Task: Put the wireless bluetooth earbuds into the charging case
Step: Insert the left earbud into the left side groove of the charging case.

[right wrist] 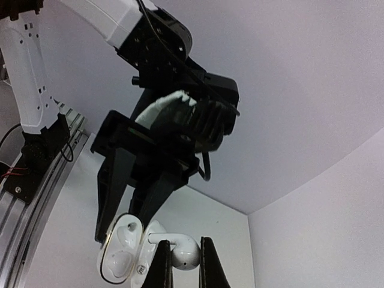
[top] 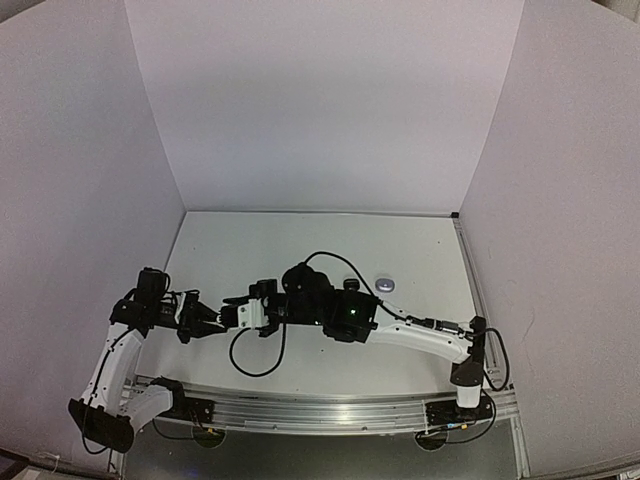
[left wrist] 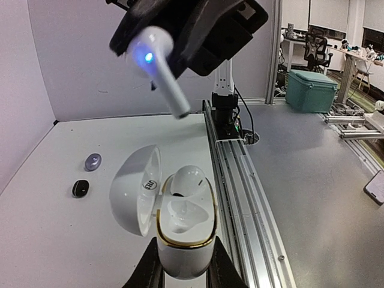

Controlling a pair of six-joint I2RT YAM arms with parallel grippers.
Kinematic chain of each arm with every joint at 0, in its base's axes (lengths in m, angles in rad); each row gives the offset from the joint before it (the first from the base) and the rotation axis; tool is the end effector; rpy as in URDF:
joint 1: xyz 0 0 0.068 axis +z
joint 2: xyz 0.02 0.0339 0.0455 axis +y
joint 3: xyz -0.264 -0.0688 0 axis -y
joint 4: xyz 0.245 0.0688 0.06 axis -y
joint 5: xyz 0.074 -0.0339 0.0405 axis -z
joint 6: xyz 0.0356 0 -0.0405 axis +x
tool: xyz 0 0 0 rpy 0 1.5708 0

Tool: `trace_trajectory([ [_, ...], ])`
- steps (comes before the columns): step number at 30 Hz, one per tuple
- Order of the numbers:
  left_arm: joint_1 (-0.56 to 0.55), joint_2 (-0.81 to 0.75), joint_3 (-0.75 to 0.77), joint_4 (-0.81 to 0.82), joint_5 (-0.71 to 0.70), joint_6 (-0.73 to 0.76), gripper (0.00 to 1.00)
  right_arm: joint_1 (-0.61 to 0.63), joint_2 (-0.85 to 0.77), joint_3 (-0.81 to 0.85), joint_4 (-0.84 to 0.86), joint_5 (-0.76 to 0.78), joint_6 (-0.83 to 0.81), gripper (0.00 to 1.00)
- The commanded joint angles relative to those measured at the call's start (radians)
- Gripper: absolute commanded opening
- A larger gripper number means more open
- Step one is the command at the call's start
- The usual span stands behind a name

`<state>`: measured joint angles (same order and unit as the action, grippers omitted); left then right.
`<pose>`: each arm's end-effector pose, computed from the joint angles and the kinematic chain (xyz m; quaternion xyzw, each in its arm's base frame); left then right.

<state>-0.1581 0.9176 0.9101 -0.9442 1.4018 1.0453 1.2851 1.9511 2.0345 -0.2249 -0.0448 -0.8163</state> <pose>0.1440 -0.0585 0.3162 0.5740 0.4889 -0.4549 0.4739 0.1297 0.4472 0.4234 -0.6626 0.3625 0.1686 0.6333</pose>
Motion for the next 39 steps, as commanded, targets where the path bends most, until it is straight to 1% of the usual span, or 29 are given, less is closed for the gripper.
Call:
trace_trajectory([
  [1,-0.003,0.016,0.043,-0.005,-0.005,0.039,0.0,0.019,-0.018,-0.002,0.135,-0.047,-0.089,0.0],
  [5,-0.004,0.022,0.043,0.019,-0.004,0.014,0.0,0.03,-0.014,-0.018,0.134,-0.025,-0.14,0.0],
  [9,-0.003,0.021,0.042,0.029,-0.008,0.005,0.0,0.033,0.007,-0.041,0.136,0.027,-0.236,0.0],
  [14,-0.003,0.021,0.039,0.031,0.005,-0.001,0.0,0.034,0.025,-0.034,0.136,0.041,-0.254,0.0],
  [23,-0.004,0.014,0.041,0.04,-0.008,0.002,0.0,0.036,0.052,-0.046,0.136,0.123,-0.312,0.0],
  [39,-0.003,0.001,0.03,0.05,-0.012,-0.01,0.0,0.038,0.054,-0.072,0.13,0.19,-0.319,0.0],
])
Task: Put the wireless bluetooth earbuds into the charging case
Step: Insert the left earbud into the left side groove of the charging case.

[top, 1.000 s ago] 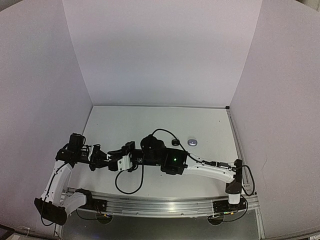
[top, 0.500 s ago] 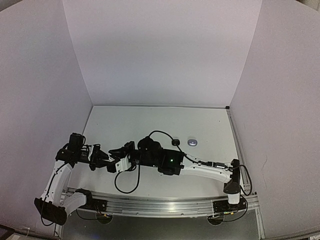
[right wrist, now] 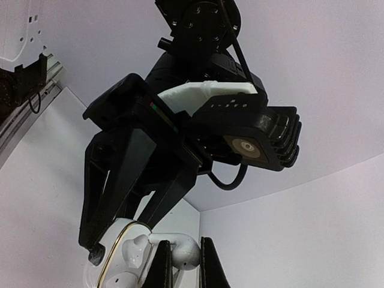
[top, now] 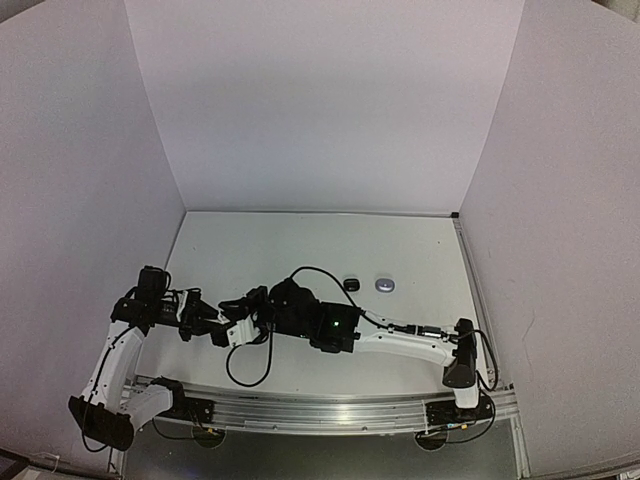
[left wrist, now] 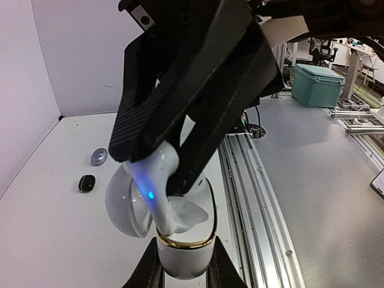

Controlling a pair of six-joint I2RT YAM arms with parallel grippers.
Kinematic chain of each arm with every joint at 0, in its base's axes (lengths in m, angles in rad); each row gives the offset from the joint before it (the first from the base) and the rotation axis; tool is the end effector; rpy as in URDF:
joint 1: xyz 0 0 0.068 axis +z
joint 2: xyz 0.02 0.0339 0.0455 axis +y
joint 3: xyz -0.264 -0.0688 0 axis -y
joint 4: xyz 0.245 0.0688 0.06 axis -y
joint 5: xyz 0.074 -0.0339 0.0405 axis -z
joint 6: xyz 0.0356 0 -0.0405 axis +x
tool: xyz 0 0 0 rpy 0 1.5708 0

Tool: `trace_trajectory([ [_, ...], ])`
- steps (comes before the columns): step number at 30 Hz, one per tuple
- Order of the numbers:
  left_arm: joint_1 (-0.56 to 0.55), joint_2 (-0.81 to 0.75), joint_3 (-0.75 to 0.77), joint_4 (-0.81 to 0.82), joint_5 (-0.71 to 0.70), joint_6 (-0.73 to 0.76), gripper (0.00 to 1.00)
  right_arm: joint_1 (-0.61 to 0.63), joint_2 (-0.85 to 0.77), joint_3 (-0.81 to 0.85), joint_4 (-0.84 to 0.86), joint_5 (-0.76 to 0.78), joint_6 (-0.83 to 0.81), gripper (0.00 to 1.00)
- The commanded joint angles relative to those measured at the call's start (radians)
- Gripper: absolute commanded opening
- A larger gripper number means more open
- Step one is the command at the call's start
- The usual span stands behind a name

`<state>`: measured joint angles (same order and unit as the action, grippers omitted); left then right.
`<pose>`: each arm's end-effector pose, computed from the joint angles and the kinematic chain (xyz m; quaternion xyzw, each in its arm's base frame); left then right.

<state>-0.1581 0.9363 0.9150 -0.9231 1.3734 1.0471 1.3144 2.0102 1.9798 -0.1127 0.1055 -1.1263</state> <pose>0.1497 -0.0592 0.3153 0.5779 0.4954 -0.4421 0.4745 0.1272 0.4704 0.3893 -0.6971 0.2916 0.0217 0.6547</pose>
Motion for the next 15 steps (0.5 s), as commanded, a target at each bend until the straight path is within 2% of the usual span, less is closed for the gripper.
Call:
trace_trajectory([
  [1,-0.003,-0.02,0.022,0.04,0.015,-0.028,0.0,0.009,-0.008,-0.02,0.018,0.042,-0.01,0.0],
  [6,-0.004,-0.035,0.003,0.11,0.008,-0.102,0.0,0.017,-0.017,-0.022,0.019,0.048,0.009,0.0],
  [15,-0.003,-0.042,-0.004,0.135,0.007,-0.126,0.0,0.021,-0.039,-0.02,0.042,0.059,0.097,0.0],
])
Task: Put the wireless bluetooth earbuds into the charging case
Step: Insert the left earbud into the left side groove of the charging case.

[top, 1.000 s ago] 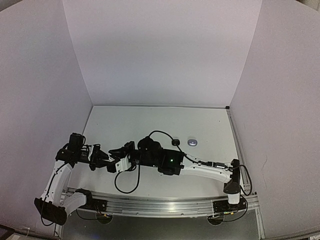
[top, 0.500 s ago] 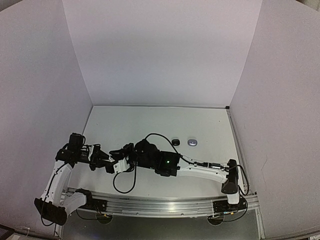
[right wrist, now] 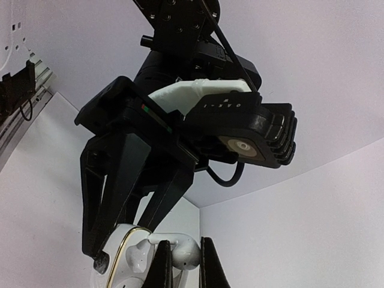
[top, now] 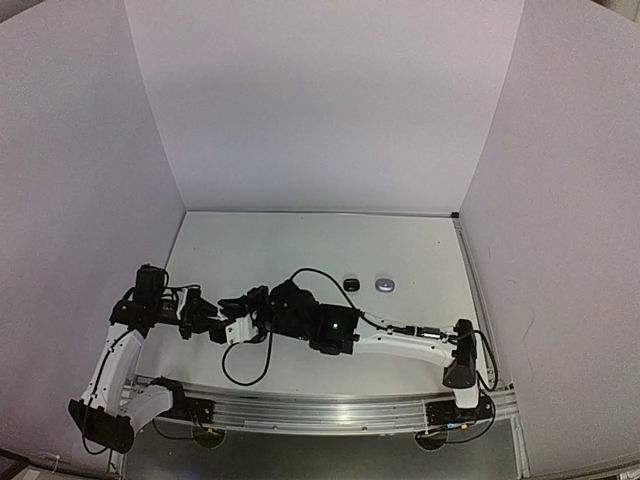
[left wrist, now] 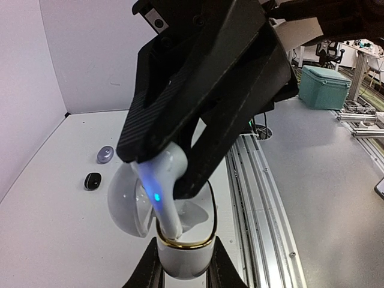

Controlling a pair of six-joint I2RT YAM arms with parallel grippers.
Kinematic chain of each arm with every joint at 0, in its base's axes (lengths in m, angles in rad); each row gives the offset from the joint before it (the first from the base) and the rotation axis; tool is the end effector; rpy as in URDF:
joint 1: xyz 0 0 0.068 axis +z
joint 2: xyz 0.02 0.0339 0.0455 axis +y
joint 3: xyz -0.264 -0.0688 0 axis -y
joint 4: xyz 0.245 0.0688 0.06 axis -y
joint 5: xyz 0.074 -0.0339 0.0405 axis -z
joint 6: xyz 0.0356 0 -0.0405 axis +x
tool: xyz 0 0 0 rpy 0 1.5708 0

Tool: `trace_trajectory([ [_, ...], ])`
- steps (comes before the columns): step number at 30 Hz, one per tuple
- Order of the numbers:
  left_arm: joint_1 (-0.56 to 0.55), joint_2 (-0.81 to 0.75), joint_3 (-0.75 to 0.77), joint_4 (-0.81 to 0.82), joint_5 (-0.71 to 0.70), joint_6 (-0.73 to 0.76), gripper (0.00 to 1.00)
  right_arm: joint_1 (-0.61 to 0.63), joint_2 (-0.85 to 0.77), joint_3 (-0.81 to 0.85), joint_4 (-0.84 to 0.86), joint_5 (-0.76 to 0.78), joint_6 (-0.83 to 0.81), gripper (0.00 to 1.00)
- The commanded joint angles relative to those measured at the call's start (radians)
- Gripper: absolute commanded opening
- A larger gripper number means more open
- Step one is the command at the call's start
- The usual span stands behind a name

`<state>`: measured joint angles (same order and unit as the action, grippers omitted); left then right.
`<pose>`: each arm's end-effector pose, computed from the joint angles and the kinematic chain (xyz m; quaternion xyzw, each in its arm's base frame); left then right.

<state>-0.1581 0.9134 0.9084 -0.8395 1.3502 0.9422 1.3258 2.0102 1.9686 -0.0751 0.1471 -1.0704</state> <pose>0.1509 -0.0592 0.3201 0.5708 0.5060 -0.4339 0.4795 0.1234 0.4722 0.3895 -0.6762 0.3168 0.0300 0.6645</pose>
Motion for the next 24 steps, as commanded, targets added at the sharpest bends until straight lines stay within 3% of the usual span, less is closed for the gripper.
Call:
trace_trajectory([
  [1,-0.003,-0.021,0.002,0.057,0.029,-0.025,0.0,0.01,-0.04,-0.013,0.005,0.02,0.041,0.0],
  [12,-0.003,-0.032,-0.004,0.063,0.027,-0.038,0.0,0.01,-0.054,-0.028,0.007,0.085,0.063,0.0],
  [24,-0.003,-0.029,-0.011,0.093,0.026,-0.052,0.0,0.018,-0.063,-0.058,0.014,0.057,0.077,0.0],
])
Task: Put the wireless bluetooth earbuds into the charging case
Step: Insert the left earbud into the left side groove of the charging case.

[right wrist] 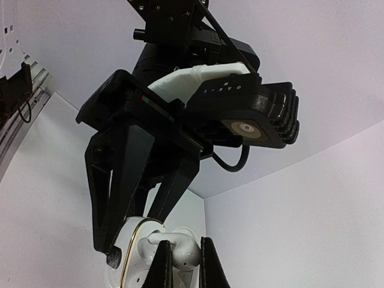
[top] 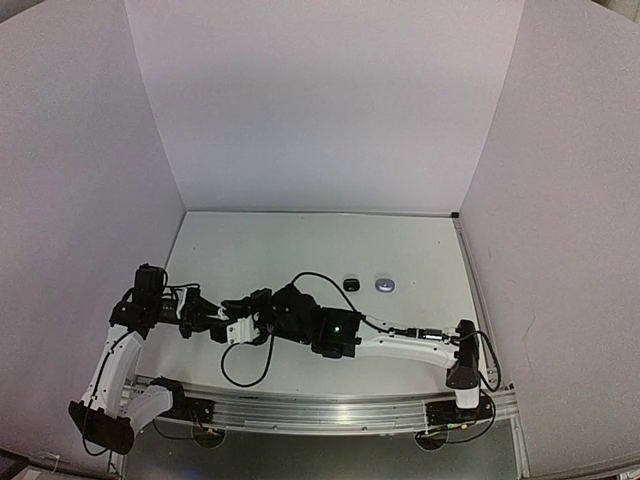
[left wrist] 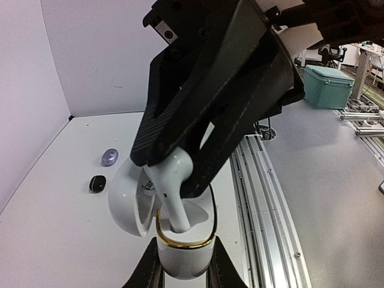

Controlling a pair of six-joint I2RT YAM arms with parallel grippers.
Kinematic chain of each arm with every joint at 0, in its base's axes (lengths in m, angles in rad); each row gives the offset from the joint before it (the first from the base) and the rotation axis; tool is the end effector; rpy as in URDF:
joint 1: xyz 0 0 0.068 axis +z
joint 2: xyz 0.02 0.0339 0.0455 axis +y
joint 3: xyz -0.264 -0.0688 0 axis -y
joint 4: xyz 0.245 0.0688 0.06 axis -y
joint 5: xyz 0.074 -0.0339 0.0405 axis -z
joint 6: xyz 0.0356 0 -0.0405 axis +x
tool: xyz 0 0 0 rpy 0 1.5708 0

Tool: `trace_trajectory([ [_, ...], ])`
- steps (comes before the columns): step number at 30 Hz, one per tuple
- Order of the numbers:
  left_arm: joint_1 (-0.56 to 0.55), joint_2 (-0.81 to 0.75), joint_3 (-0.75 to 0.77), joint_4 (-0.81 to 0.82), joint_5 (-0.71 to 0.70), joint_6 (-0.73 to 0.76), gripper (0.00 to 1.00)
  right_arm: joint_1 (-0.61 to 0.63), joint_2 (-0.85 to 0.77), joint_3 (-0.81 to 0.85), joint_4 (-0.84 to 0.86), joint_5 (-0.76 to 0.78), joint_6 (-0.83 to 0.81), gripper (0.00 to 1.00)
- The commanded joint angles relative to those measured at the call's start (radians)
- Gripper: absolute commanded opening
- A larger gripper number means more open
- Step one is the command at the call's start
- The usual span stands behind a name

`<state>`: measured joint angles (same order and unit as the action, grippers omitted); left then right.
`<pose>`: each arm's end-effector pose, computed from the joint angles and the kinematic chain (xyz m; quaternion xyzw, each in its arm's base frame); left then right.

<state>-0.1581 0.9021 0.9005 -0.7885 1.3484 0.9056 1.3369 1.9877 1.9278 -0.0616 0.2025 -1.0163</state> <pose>0.1516 -0.0593 0.3221 0.5711 0.5022 -0.4289 0.4875 0.1189 0.4683 0.3869 -0.6620 0.3480 0.0306 0.6631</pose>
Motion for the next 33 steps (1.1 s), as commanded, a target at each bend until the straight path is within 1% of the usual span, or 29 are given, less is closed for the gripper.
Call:
trace_trajectory([
  [1,-0.003,-0.02,-0.004,0.046,0.027,-0.018,0.0,0.007,-0.039,-0.017,0.001,-0.002,0.027,0.0],
  [8,-0.003,-0.025,-0.006,0.053,0.027,-0.019,0.0,0.007,-0.001,0.006,0.004,0.013,0.01,0.0],
  [12,-0.003,-0.026,-0.009,0.055,0.033,-0.02,0.0,0.007,0.03,0.019,0.014,0.075,-0.029,0.0],
  [16,-0.003,-0.029,-0.008,0.057,0.035,-0.02,0.0,0.007,0.059,0.049,0.04,0.104,-0.017,0.0],
  [21,-0.004,-0.035,-0.01,0.064,0.03,-0.031,0.0,0.007,0.061,0.034,0.052,0.109,-0.013,0.0],
  [23,-0.003,-0.042,-0.019,0.107,0.026,-0.087,0.0,0.007,0.048,0.008,0.061,0.106,-0.017,0.0],
  [28,-0.004,-0.077,-0.075,0.314,0.004,-0.306,0.0,0.007,0.02,-0.043,0.079,0.091,-0.001,0.0],
  [29,-0.003,-0.081,-0.082,0.341,0.001,-0.331,0.0,0.007,0.016,-0.05,0.079,0.086,-0.001,0.0],
  [30,-0.003,-0.082,-0.086,0.357,-0.002,-0.344,0.0,0.007,0.013,-0.056,0.078,0.082,-0.001,0.02],
  [33,-0.003,-0.083,-0.088,0.362,-0.002,-0.349,0.0,0.007,0.005,-0.07,0.078,0.074,0.0,0.14],
])
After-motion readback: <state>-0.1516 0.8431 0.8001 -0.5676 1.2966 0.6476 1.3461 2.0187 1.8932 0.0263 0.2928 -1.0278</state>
